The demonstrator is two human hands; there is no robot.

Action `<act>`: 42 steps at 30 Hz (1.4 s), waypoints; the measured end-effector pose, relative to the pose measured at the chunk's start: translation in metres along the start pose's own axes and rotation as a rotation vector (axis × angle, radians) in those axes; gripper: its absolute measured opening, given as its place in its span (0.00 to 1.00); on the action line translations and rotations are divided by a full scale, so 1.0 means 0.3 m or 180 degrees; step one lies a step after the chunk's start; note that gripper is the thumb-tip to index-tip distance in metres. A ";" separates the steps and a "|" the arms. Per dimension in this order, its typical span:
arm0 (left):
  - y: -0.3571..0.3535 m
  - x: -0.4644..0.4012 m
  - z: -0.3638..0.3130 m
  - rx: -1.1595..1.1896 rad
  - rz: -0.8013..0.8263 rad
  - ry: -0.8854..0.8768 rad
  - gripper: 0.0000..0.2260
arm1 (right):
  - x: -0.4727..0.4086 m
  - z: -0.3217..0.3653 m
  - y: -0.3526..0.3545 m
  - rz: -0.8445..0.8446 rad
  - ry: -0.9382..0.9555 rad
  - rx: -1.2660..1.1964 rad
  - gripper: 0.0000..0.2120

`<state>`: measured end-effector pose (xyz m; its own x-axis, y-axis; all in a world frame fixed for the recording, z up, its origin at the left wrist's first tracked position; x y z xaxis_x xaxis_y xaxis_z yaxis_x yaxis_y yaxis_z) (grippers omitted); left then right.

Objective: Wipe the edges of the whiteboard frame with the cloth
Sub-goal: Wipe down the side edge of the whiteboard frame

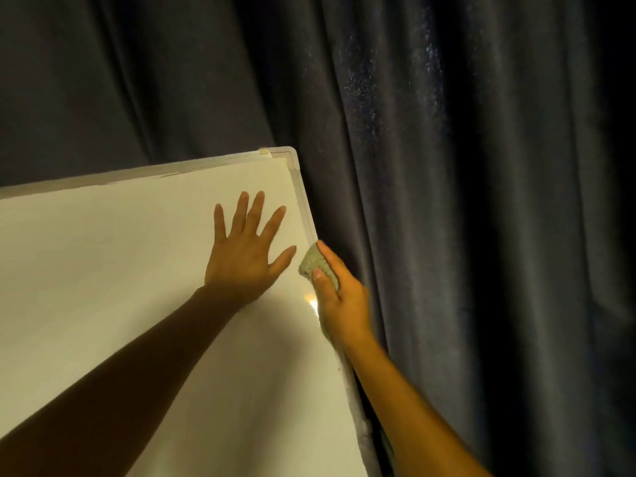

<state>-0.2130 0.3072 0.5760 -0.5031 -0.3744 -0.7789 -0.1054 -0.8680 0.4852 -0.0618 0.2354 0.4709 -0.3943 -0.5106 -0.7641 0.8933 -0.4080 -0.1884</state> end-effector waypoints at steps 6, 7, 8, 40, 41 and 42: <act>-0.024 0.070 -0.065 0.0013 0.0028 -0.0115 0.38 | 0.184 -0.048 0.057 -0.0021 0.0044 0.0345 0.20; -0.023 0.079 -0.072 0.0000 0.0011 -0.0141 0.38 | 0.216 -0.053 0.070 -0.0014 -0.0041 0.0330 0.20; -0.021 0.086 -0.080 -0.0014 -0.0004 -0.0176 0.37 | 0.247 -0.055 0.085 0.0022 -0.0134 0.0280 0.21; -0.041 0.223 -0.200 0.0318 0.0608 -0.0356 0.41 | 0.413 0.005 0.325 0.0982 -0.1176 0.1003 0.24; -0.040 0.222 -0.201 0.0316 0.0635 -0.0342 0.41 | 0.420 0.010 0.339 0.1015 -0.1167 0.1038 0.23; -0.039 0.220 -0.205 0.0312 0.0664 -0.0323 0.42 | 0.423 0.015 0.353 0.1042 -0.1172 0.1047 0.22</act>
<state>-0.1922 0.2726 0.4944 -0.6057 -0.5032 -0.6164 -0.0704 -0.7377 0.6714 -0.0183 0.1241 0.3568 -0.2108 -0.8546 -0.4747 0.8906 -0.3680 0.2671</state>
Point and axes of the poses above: each hand's wrist, its own x-axis away from the middle knuckle, its own y-axis out of the back of the hand, z = x × y, the point moved 1 cm from there along -x, towards the middle knuckle, and after that the axes turned 2 degrees about -x, right-handed, at the moved point
